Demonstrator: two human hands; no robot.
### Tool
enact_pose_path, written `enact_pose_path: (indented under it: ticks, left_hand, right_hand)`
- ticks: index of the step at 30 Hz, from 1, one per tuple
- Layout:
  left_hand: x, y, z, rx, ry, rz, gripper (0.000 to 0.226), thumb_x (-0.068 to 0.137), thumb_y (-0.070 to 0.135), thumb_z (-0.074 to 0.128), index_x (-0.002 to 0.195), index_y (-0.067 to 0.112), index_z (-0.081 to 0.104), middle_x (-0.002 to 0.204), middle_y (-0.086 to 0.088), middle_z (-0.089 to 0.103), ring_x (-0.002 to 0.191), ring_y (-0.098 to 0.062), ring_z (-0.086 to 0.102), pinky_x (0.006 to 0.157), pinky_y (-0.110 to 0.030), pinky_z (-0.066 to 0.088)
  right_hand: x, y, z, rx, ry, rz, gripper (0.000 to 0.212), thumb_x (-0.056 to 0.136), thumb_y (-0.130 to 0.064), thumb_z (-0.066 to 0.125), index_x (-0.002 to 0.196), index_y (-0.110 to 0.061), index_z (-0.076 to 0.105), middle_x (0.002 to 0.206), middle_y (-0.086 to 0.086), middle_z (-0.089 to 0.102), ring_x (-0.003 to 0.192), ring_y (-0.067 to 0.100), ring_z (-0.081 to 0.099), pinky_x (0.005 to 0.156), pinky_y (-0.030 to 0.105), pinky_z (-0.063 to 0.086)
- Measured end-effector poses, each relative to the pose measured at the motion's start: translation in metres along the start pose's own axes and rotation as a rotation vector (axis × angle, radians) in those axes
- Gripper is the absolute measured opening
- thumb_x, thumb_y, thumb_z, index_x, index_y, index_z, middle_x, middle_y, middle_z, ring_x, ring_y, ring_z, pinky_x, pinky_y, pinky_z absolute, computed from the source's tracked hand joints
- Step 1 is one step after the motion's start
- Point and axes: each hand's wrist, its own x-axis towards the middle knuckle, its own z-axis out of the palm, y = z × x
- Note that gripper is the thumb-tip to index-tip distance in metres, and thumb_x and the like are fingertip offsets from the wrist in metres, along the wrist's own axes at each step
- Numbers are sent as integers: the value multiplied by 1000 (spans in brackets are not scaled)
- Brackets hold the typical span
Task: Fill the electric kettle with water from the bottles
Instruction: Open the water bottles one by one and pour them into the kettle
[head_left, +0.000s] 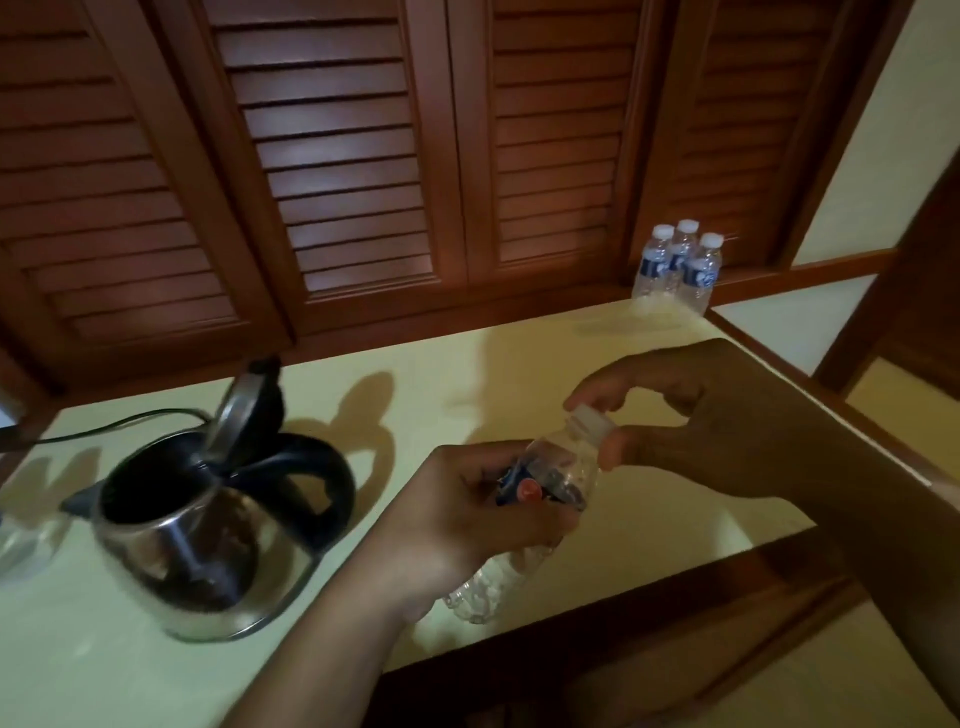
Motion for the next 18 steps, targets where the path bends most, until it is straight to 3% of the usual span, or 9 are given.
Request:
enact_pose_path:
  ticks: [3, 6, 8, 10, 11, 13, 15, 16, 18]
  left_hand:
    - [36, 7, 29, -90, -58, 9, 17, 77, 0, 81, 94, 3, 79, 78, -15, 68, 70, -25, 65, 72, -42, 57]
    - [69, 17, 63, -16, -54, 79, 20, 77, 2, 85, 95, 6, 79, 81, -2, 73, 73, -16, 68, 72, -32, 58]
    - [90, 15, 86, 183, 152, 165, 31, 78, 9, 89, 107, 13, 78, 92, 7, 74, 79, -7, 71, 73, -22, 56]
    - [110, 4, 104, 600, 409, 348, 44, 80, 34, 87, 120, 22, 75, 104, 14, 70, 89, -6, 70, 72, -25, 57]
    - [119, -3, 111, 821, 493, 425, 49, 82, 43, 82, 126, 24, 72, 110, 13, 69, 92, -8, 70, 71, -29, 59]
    - [136, -17, 124, 1037, 559, 480, 52, 87, 47, 76, 131, 21, 69, 114, 6, 69, 91, -13, 70, 67, -33, 60]
    - [149, -29, 137, 1055, 555, 478, 57, 87, 51, 75, 134, 20, 68, 115, 3, 69, 91, -14, 70, 67, -33, 61]
    - [155, -33, 142, 1014, 524, 432, 62, 85, 56, 74, 137, 22, 65, 117, 5, 67, 95, -13, 69, 70, -32, 61]
    - [164, -36, 148, 867, 406, 263, 77, 83, 64, 72, 150, 32, 52, 126, 13, 59, 108, -6, 63, 84, -23, 58]
  right_hand:
    - [-3, 28, -26, -163, 128, -155, 27, 85, -56, 69, 82, -29, 70, 74, -11, 68, 73, 4, 62, 61, 8, 43]
    - [1, 59, -42, -243, 162, -230, 49, 102, -50, 42, 65, -21, 56, 58, -11, 44, 55, 4, 41, 59, 18, 31]
    - [3, 82, -57, -270, 212, -118, 52, 105, -47, 35, 57, -29, 44, 50, -12, 36, 48, 4, 39, 58, 19, 29]
    - [3, 102, -66, -228, 195, 158, 63, 102, -54, 34, 53, -18, 49, 48, -2, 46, 48, 8, 48, 57, 27, 39]
    - [2, 111, -70, -145, 163, 328, 67, 100, -58, 36, 60, -9, 58, 55, 6, 55, 55, 14, 56, 63, 34, 47]
    - [-2, 129, -74, -63, 89, 549, 62, 101, -58, 39, 90, -4, 67, 77, 12, 67, 77, 23, 66, 78, 39, 53]
    - [-7, 142, -77, -188, 33, 536, 49, 104, -51, 38, 123, -10, 58, 96, 11, 69, 91, 25, 68, 82, 37, 55]
    - [-12, 151, -78, -269, 13, 487, 48, 104, -51, 37, 122, -12, 59, 92, 10, 69, 86, 22, 68, 79, 34, 55]
    - [-18, 166, -85, -338, 28, 448, 59, 101, -57, 30, 93, -13, 67, 65, 2, 61, 63, 13, 61, 68, 28, 50]
